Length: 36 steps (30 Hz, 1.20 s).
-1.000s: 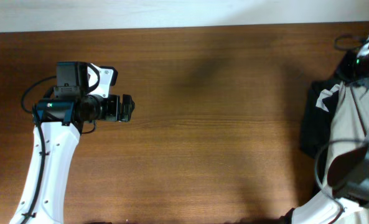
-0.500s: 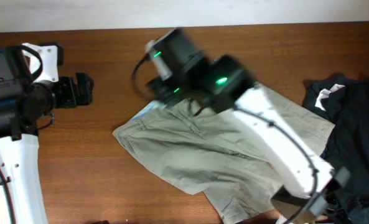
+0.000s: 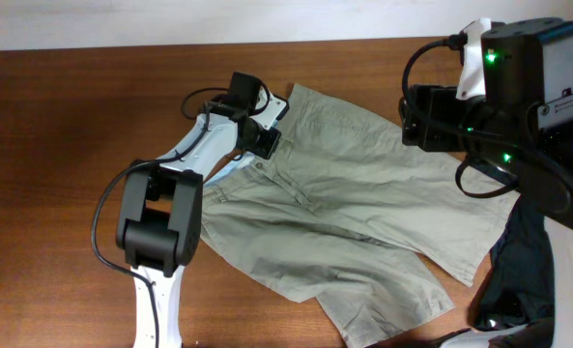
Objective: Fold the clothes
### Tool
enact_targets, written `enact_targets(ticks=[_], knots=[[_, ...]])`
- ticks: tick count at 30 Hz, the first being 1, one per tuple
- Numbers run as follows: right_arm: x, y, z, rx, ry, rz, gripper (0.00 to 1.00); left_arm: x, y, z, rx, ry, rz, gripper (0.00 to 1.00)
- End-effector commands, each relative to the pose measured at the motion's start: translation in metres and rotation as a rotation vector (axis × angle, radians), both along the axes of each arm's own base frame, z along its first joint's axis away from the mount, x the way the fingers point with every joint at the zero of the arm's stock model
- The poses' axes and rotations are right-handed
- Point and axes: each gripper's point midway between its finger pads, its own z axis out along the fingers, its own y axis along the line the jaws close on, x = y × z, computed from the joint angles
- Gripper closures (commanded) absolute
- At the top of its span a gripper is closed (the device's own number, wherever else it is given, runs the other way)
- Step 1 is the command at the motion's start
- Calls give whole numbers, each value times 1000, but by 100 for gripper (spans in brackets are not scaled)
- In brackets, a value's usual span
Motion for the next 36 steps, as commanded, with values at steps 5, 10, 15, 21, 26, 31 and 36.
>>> enact_targets(ticks=[5, 10, 15, 21, 26, 31, 36], knots=[[8, -3, -8, -12, 25, -33, 23, 17, 186, -44, 392, 90, 492, 100], [43, 8, -62, -75, 194, -35, 23, 14, 325, 23, 246, 173, 786, 100], [84, 27, -178, -171, 536, 16, 21, 15, 340, 174, 215, -67, 818, 81], [72, 13, -355, -150, 1081, 129, 31, -73, 302, 317, 110, -231, 796, 34], [43, 43, -411, 31, 1157, 280, 40, -102, 291, 293, 100, -56, 820, 34], [79, 18, -408, 12, 1045, 186, 96, -110, 285, 280, 85, 11, 807, 34], [128, -51, -350, 81, 902, 3, 54, -122, 282, 244, 103, 130, 801, 28]])
